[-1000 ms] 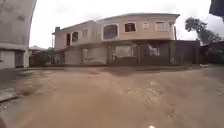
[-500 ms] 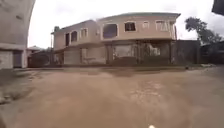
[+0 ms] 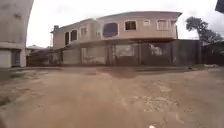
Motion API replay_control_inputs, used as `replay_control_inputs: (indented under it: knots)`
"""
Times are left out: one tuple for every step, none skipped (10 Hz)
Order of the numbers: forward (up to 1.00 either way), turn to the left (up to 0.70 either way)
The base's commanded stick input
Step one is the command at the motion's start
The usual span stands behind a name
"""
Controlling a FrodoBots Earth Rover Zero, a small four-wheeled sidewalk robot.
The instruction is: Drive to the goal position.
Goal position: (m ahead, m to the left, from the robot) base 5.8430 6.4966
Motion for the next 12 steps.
replay_control_inputs:
  knots:
    - [0.5, 0.0]
    - [0.5, 0.0]
    - [0.5, 0.0]
    - [0.5, 0.0]
    - [0.5, 0.0]
    - [0.5, 0.0]
    - [0.5, 0.0]
    - [0.5, 0.0]
    - [0.5, 0.0]
    - [0.5, 0.0]
    - [0.5, 0.0]
    - [0.5, 0.0]
